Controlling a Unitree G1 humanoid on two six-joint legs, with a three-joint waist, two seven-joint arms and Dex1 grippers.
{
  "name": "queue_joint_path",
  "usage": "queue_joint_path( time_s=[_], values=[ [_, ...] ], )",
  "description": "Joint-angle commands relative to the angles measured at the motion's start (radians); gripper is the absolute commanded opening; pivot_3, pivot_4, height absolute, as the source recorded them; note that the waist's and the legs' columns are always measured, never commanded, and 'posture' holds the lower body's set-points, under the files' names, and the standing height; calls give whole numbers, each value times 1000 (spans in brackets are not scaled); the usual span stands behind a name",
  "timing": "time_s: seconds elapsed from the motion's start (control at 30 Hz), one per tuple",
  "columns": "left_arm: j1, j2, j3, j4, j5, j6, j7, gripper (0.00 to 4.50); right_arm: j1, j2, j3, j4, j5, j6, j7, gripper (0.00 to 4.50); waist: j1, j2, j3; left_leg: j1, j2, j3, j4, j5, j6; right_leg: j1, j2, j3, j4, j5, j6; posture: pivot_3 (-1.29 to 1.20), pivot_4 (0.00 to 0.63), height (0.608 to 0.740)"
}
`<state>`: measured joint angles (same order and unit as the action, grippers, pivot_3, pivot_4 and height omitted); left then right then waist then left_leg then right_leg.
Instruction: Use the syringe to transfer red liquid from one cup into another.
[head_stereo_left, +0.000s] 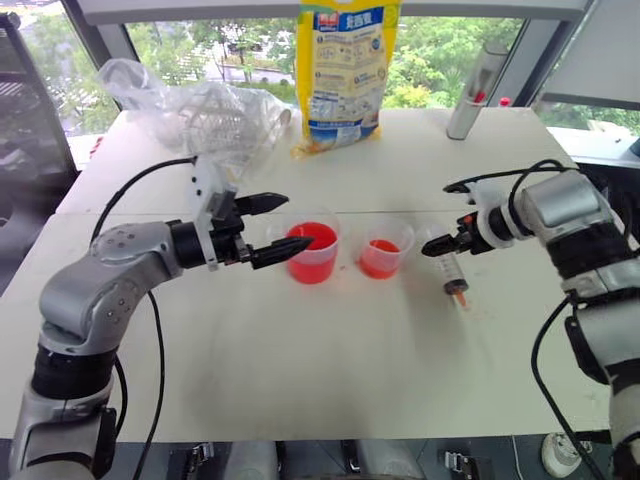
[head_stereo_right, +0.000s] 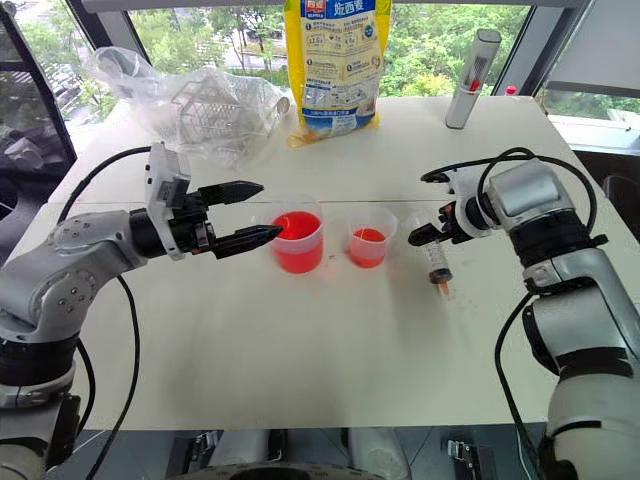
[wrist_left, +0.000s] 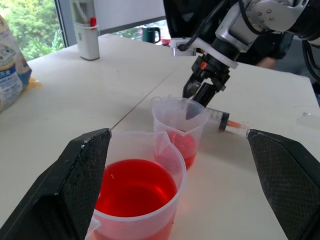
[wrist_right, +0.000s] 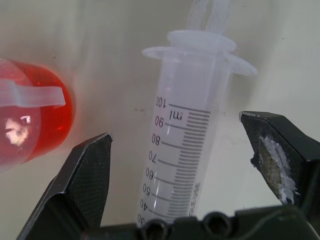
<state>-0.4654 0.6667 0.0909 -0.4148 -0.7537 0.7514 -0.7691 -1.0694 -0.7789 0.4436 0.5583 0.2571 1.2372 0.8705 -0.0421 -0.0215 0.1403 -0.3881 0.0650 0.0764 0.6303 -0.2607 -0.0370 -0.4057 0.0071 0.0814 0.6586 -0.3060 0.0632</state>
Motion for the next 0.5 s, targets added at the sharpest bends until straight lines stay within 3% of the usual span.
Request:
queue_joint_path(
  time_s=[0.03,0.17,0.27,0.4,0.5],
  values=[
    [7,6,34,-44,-12,-10,16,4500,-36,24,39,33,-56,-20,29,4450,-1,0,0,0,0,0,0,0,0,0,0,0,0,0,0,0,150,740],
    [18,5,37,-57,-10,-9,29,4500,-43,51,75,64,-100,-16,58,4450,-3,0,0,0,0,0,0,0,0,0,0,0,0,0,0,0,150,740],
    [21,2,34,-61,-8,-12,35,4500,-50,80,63,105,-123,-14,49,3576,-2,0,0,0,0,0,0,0,0,0,0,0,1,0,0,0,150,740],
    [19,-3,29,-61,-6,-17,40,4500,-72,126,28,183,-144,-9,28,1589,-5,-1,0,1,0,0,0,0,0,0,0,0,2,0,0,0,150,740],
    [14,-4,27,-54,-2,-21,38,4500,-79,136,16,205,-155,-6,30,1369,-8,-1,-1,2,0,0,1,0,0,0,0,0,2,0,0,0,150,740]
  ],
)
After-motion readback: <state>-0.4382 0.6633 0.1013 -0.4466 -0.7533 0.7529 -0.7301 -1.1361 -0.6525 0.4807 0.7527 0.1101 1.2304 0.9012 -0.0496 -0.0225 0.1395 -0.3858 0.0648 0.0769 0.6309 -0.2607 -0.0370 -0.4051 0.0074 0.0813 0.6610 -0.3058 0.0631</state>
